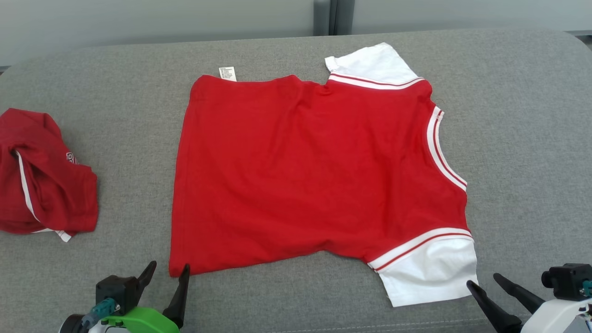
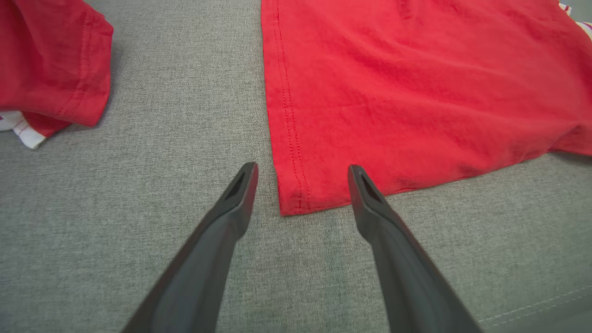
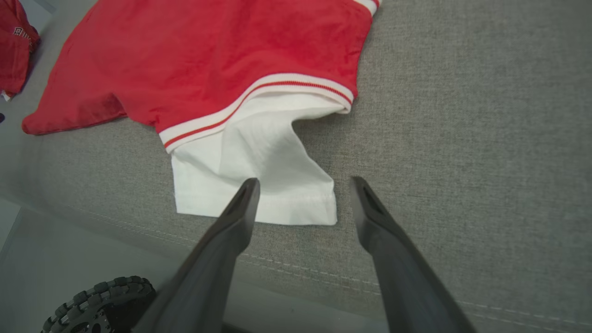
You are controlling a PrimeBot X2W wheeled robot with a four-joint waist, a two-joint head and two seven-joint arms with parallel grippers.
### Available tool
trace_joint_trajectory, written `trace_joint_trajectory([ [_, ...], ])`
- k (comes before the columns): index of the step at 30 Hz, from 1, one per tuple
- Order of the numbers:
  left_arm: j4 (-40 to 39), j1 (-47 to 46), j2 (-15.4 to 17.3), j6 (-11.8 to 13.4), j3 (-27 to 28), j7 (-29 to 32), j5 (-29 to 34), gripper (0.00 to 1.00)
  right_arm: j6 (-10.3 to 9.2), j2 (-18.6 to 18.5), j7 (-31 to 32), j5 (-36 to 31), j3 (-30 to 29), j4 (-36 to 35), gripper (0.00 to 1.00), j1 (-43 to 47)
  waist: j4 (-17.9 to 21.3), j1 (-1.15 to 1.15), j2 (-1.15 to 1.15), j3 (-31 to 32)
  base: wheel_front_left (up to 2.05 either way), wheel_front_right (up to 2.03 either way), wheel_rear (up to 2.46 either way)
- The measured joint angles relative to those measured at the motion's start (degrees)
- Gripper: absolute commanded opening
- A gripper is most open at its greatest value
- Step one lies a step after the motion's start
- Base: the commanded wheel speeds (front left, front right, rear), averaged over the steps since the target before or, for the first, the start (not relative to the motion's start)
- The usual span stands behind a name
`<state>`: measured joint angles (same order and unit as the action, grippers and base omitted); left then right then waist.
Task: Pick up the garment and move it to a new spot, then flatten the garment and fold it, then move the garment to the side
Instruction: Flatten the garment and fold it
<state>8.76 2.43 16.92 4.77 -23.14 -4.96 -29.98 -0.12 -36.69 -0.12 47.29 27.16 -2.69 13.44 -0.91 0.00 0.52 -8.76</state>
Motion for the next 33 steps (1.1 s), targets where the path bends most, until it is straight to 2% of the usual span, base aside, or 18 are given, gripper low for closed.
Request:
trace_joint_trajectory([
  [11, 1.9, -0.2, 0.0, 0.2, -0.7, 1.9, 0.0, 1.0, -0.09, 2.1, 0.0, -2.9, 2.6, 3.8, 1.0, -2.2, 0.1, 0.0, 0.0, -0.4, 0.0, 0.0, 0.0],
  [15, 2.9, -0.6, 0.0, 0.0, -1.1, 2.5, 0.0, 1.0, -1.01, 3.0, 0.7, -3.1, 3.2, 5.6, 1.0, -3.3, 0.0, 0.0, 0.0, -0.5, 0.0, 0.0, 0.0],
  [33, 7.7, -4.9, -0.5, -2.3, -2.6, 6.4, -1.0, 1.0, -1.48, 6.2, 2.3, -4.1, 4.7, 11.3, 1.0, -7.8, -0.5, 0.0, 0.0, -1.4, 0.0, 0.0, 0.0],
])
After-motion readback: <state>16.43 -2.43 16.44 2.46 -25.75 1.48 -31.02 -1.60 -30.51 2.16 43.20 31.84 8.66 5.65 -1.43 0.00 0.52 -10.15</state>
